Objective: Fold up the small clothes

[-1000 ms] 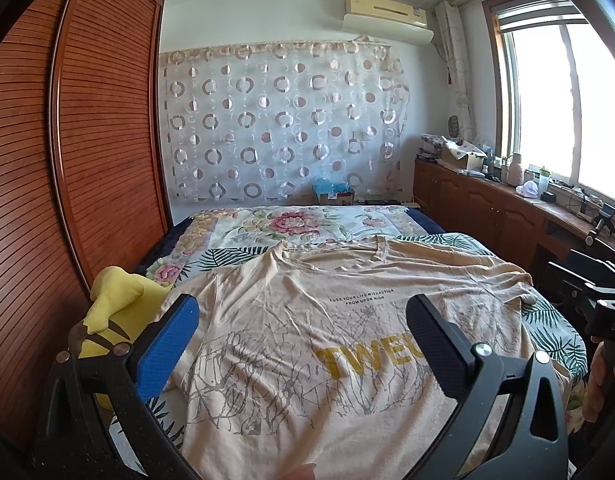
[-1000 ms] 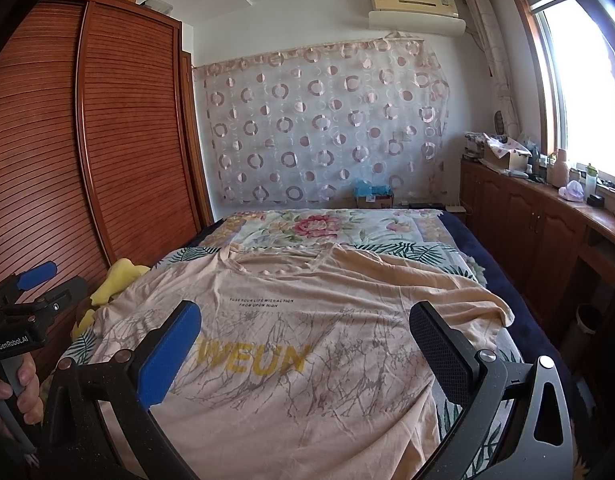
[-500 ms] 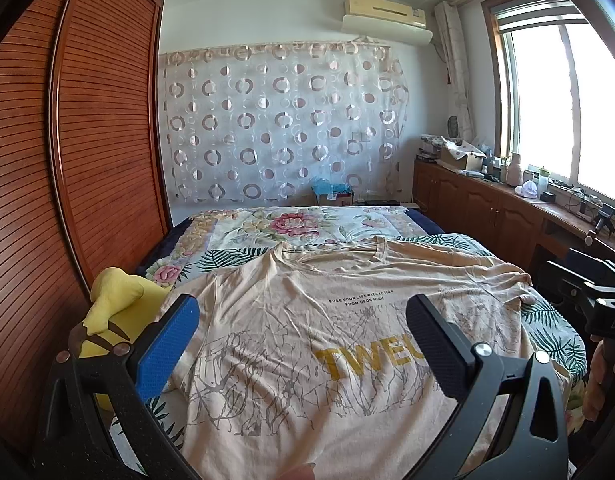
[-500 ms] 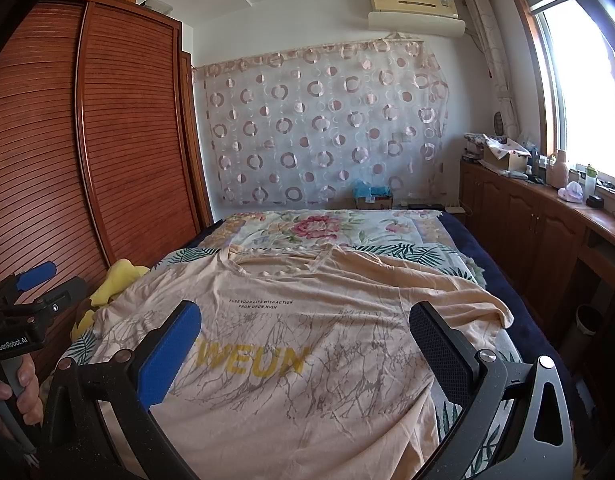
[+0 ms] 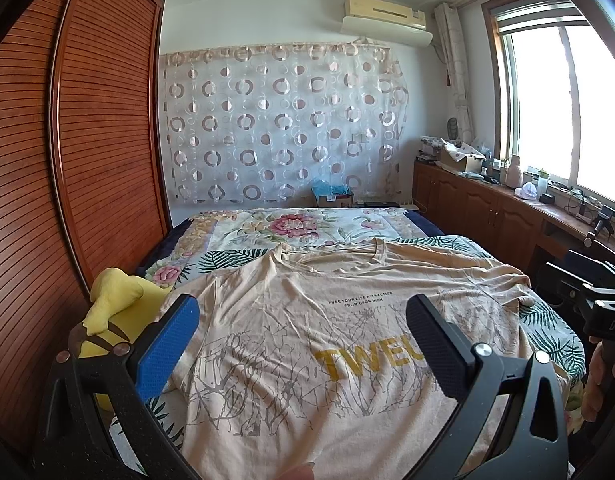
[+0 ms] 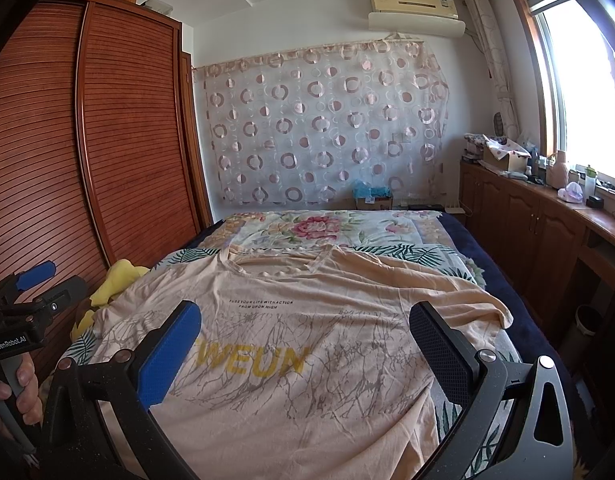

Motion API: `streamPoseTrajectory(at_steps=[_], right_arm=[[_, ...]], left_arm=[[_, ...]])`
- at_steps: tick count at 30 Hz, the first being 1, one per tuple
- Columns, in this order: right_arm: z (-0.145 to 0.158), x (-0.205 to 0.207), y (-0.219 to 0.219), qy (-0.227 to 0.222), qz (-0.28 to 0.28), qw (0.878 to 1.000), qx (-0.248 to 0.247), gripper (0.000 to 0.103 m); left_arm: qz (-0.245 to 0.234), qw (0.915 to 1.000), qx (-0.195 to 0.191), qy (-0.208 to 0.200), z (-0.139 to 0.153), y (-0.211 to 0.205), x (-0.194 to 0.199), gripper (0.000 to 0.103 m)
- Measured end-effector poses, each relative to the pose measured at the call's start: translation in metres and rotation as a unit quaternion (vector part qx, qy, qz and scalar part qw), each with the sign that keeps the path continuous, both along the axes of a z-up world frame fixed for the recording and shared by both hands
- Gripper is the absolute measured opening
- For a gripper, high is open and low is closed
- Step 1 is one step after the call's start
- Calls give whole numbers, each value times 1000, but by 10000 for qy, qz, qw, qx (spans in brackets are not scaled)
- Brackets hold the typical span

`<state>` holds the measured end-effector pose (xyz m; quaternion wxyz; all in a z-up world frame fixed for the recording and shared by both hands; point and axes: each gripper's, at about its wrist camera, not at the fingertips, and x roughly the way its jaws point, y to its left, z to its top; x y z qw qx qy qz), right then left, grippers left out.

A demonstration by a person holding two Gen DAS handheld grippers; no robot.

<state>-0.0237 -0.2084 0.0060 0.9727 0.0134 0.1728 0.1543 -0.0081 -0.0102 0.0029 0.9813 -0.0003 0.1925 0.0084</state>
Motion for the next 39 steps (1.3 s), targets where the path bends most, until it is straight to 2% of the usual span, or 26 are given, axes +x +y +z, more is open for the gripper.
streamPoseTrajectory(at_steps=[21, 39], right_arm=[[-3, 2, 2, 56, 24, 10000, -21, 103], [-16, 30, 11, 553, 612, 9966, -1, 103]], left_arm=[[-9, 10000, -15, 72, 3, -2, 1, 103], [177, 9978, -107, 637, -35, 37, 27, 103]])
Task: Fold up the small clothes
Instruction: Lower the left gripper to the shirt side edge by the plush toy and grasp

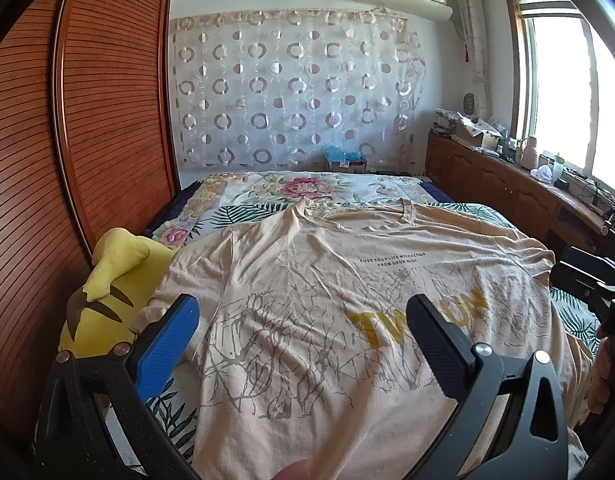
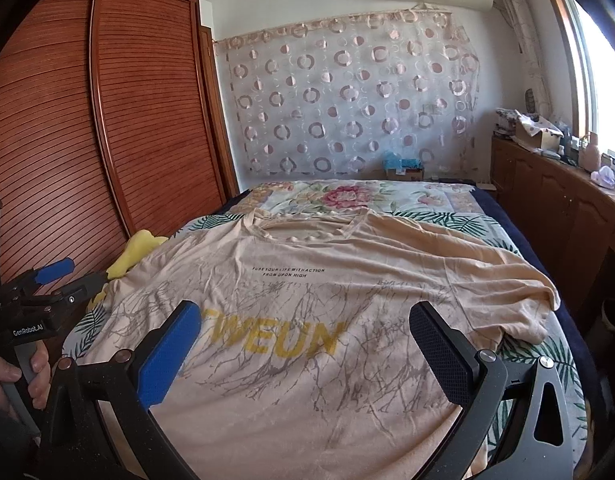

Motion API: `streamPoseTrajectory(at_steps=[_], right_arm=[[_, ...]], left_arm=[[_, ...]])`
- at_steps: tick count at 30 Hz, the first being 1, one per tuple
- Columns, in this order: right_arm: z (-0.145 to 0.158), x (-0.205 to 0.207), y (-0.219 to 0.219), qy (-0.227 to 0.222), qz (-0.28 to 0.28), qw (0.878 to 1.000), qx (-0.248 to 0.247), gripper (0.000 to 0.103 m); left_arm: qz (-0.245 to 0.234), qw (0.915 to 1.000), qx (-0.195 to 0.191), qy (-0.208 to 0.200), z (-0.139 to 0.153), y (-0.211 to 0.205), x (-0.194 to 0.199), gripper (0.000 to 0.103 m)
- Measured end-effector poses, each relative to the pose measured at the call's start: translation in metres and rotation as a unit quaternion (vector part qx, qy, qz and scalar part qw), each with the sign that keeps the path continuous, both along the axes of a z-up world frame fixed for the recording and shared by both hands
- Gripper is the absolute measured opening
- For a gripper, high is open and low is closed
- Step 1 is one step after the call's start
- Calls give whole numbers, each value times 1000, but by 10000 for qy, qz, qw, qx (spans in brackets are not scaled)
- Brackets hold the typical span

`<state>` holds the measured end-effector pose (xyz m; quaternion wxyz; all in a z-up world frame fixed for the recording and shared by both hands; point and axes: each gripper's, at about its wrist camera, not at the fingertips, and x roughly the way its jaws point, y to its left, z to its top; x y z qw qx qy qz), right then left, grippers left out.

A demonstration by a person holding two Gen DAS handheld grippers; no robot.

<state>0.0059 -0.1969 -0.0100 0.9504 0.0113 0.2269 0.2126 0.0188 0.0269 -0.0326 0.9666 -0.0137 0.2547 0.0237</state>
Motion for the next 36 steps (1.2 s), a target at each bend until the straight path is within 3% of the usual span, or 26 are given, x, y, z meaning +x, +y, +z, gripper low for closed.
streamPoseTrajectory(at_steps=[12, 19, 27, 31, 34, 36], right_arm=[[-13, 29, 32, 230, 611, 9968, -452, 103], [-15, 43, 29, 572, 1031, 9924, -339, 103], [-8, 51, 25, 593, 1336, 9882, -452, 103], [-4, 54, 26, 550, 1444, 9866, -518, 103], [-4, 53, 31, 526, 1517, 9855, -550, 103], [-5, 53, 32, 509, 1552, 9850, -562, 103]], left_arm=[[147, 9989, 7, 434, -32, 47, 15, 103], [153, 9981, 63, 592, -33, 81, 23, 103], [297, 9946, -59, 991, -38, 132, 46, 101], [248, 9905, -185, 1343, -49, 149, 65, 85], [252, 9850, -397, 1661, -60, 161, 79, 63], [296, 9817, -458, 1825, -65, 165, 85, 62]])
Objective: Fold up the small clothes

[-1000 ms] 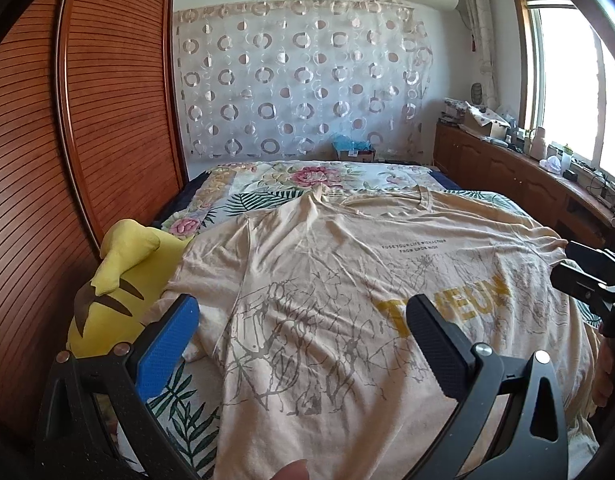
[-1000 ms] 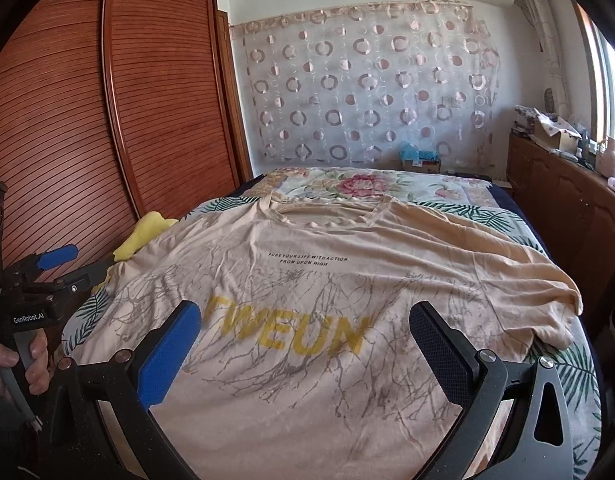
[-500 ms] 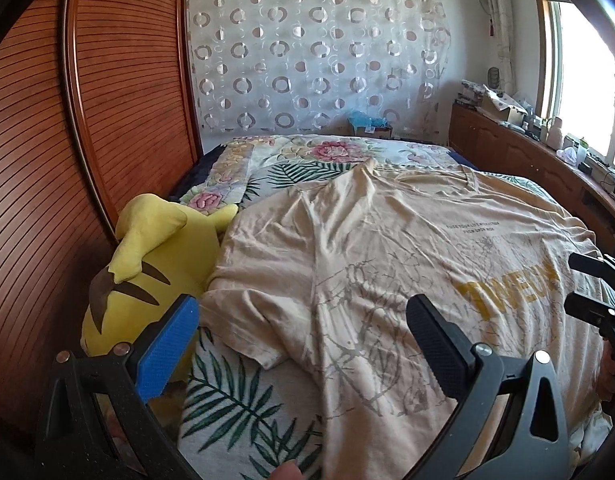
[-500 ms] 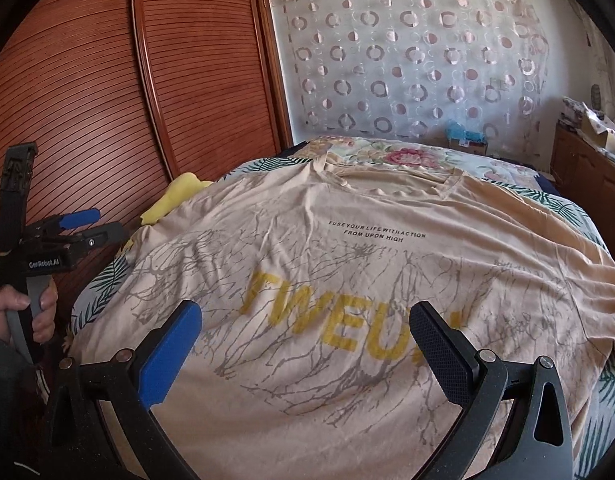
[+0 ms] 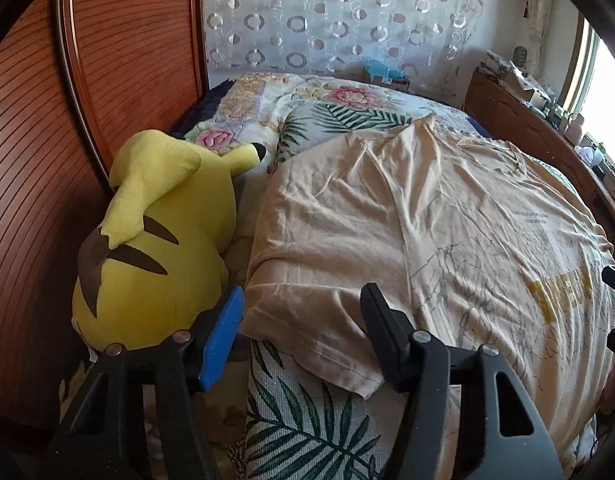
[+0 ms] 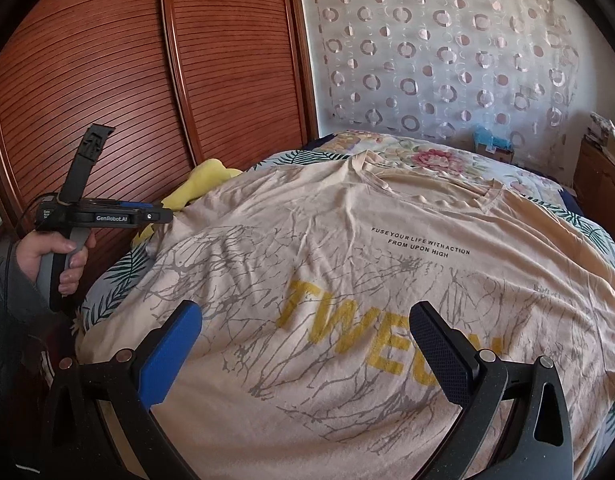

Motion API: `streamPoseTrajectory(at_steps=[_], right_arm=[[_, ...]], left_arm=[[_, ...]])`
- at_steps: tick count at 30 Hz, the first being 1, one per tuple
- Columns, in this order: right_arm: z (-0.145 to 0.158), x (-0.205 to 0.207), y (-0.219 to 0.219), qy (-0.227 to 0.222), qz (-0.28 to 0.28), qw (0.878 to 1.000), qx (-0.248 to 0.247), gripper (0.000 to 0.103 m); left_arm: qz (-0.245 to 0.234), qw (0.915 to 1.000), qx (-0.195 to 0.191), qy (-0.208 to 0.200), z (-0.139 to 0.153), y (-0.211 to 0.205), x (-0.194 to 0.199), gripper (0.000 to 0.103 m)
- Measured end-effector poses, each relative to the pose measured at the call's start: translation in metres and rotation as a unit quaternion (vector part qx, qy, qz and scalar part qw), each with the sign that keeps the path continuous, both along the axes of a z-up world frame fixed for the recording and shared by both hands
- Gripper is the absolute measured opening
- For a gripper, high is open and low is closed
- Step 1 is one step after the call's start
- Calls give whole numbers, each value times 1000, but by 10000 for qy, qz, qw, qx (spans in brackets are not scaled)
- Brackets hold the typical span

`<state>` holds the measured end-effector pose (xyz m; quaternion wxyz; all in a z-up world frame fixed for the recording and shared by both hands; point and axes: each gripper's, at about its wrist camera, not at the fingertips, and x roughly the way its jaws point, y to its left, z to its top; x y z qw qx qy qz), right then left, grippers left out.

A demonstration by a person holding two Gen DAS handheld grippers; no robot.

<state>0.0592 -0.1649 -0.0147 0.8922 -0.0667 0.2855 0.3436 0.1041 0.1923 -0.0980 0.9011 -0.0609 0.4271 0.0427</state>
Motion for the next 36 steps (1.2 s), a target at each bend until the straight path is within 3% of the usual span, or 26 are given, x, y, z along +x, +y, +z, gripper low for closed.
streamPoseTrajectory(at_steps=[4, 9, 12, 14, 17, 22, 32, 33, 34, 35, 36], right_arm=[[-1, 3, 6, 27, 92, 10000, 8, 103], [1, 13, 19, 85, 190, 9998, -20, 103], [1, 12, 21, 115, 210, 9997, 45, 103], [-2, 12, 20, 133, 219, 9997, 65, 103], [-6, 14, 21, 185, 212, 9996, 61, 103], [-6, 14, 18, 214, 163, 9996, 86, 103], [-3, 16, 2, 221, -23, 9994, 248, 103], [-4, 17, 1, 233, -38, 9994, 261, 103], [-4, 18, 1, 243, -50, 9993, 268, 103], [-5, 18, 0, 249, -60, 9993, 268, 103], [-5, 19, 0, 251, -66, 9993, 267, 103]], left_arm=[[-115, 9998, -7, 187, -7, 1, 6, 59], [-199, 9992, 103, 326, -15, 0, 6, 41], [-262, 9985, 412, 265, -15, -5, 3, 31], [-345, 9970, 642, 263, -14, -9, 1, 14], [-451, 9941, 974, 179, -9, -18, -1, 9], [-601, 9917, 1123, -175, 19, -33, 0, 8], [-1220, 9873, 818, -607, 67, -90, 23, 9], [-1206, 9877, 778, -626, 69, -93, 22, 12], [-1229, 9883, 626, -654, 70, -92, 20, 21], [-1247, 9889, 433, -681, 71, -90, 18, 36], [-1238, 9894, 315, -694, 71, -87, 15, 44]])
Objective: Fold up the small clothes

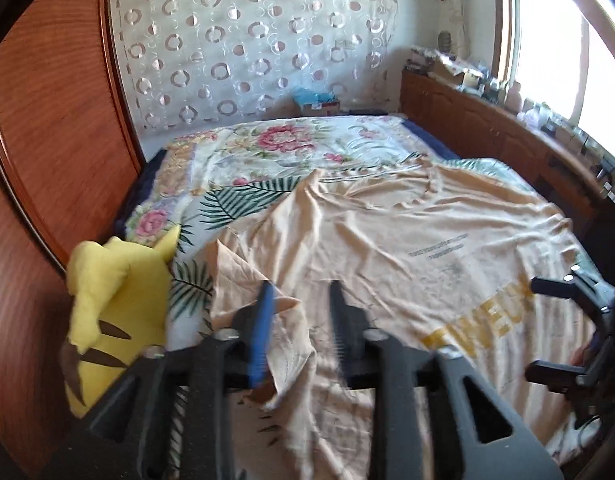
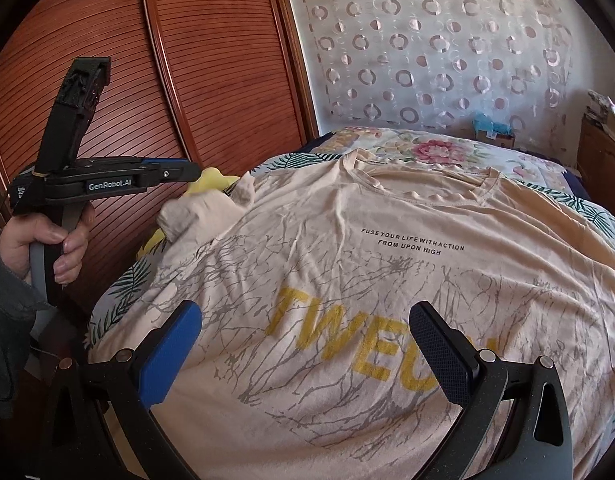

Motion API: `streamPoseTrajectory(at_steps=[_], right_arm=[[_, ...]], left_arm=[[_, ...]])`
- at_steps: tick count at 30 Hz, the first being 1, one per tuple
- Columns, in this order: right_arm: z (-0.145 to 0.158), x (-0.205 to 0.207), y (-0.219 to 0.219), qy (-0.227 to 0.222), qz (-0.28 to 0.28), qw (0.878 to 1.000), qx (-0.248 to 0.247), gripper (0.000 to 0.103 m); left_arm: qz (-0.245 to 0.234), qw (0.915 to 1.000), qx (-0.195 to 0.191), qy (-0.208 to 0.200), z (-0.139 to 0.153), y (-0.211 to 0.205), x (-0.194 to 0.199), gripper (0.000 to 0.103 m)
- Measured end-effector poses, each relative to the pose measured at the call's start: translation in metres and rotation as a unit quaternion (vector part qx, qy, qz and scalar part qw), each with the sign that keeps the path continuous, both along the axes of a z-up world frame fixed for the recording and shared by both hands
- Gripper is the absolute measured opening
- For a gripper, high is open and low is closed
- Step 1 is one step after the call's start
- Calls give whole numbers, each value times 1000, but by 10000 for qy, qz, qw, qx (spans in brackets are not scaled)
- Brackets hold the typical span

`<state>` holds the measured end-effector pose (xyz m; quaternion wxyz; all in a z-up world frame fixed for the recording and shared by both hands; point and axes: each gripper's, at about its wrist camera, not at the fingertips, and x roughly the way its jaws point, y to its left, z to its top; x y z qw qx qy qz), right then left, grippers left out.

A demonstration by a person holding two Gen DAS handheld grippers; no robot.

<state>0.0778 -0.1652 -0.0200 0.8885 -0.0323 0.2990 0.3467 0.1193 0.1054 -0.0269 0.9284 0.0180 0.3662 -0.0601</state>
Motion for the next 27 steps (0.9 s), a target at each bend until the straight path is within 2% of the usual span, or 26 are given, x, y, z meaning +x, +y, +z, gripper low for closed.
streamPoseTrajectory(at_steps=[1, 3, 5, 9, 14, 18, 21, 24, 27], right_arm=[[0, 0, 0, 1, 0, 10000, -1, 103], [-1, 0, 1, 5, 7, 10000, -3, 103], [0, 2, 2, 1, 18, 10000, 13, 103], [2, 4, 12, -48, 152, 9999, 4, 100], [8, 13, 35, -247, 473, 9984, -162, 91], [14, 26, 64, -402, 802, 9956, -281, 74], [19, 38, 95, -445, 1110, 9923, -315, 70], [18, 50, 133, -414, 1427, 9881, -391, 68], [9, 67, 169, -192, 1700, 9843, -433, 59]], left_arm=[[40, 10000, -70, -13, 1, 5, -3, 50], [157, 9999, -69, -2, -1, 13, -9, 54], [303, 9994, -139, 1, -4, 23, -17, 65], [489, 9974, -528, -106, -10, 48, -42, 80], [762, 9949, -641, -180, -14, 68, -65, 82], [901, 9926, -718, -372, -13, 79, -85, 84], [988, 9913, -715, -486, -12, 87, -95, 84], [1074, 9903, -684, -550, -10, 91, -102, 85], [1107, 9905, -569, -585, -9, 93, -110, 85]])
